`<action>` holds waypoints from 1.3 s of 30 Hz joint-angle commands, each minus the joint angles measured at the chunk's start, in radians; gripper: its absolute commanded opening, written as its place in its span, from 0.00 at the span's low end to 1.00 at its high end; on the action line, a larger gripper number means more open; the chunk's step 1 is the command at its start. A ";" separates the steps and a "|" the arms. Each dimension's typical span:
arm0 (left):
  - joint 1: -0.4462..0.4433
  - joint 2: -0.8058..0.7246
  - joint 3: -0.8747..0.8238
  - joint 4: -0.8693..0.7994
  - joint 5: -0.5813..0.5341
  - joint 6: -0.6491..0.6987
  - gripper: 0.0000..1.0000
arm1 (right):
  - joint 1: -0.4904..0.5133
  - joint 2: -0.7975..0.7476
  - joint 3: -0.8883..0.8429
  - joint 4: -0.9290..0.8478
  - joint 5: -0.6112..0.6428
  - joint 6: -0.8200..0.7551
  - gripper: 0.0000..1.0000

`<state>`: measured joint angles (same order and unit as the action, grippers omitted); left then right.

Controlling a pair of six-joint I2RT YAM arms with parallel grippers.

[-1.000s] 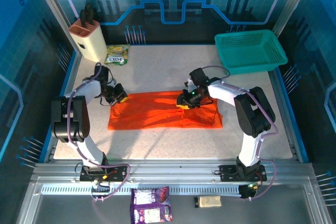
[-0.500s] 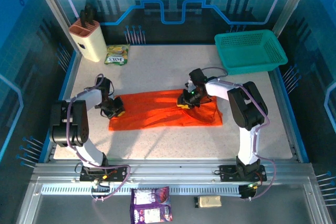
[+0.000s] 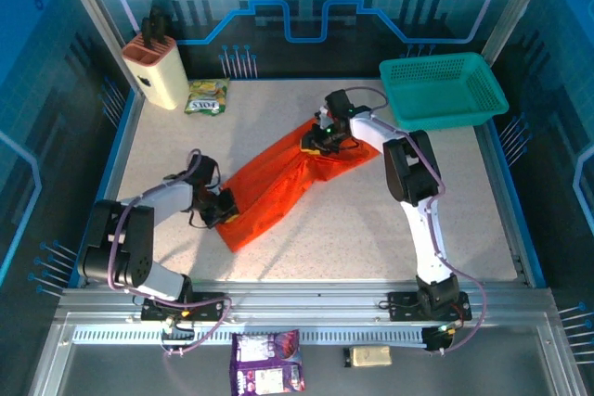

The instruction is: Fold the inside-out t-shirt

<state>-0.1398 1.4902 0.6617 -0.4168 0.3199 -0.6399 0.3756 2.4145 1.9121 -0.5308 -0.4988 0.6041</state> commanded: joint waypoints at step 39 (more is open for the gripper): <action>-0.281 0.028 0.146 -0.228 -0.060 -0.030 0.17 | -0.009 0.065 0.100 0.132 0.006 0.268 0.60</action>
<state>-0.4252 1.4834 0.8276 -0.5877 0.2901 -0.7361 0.3855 2.4180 2.0010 -0.4034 -0.5232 0.8501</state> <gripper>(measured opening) 0.177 0.602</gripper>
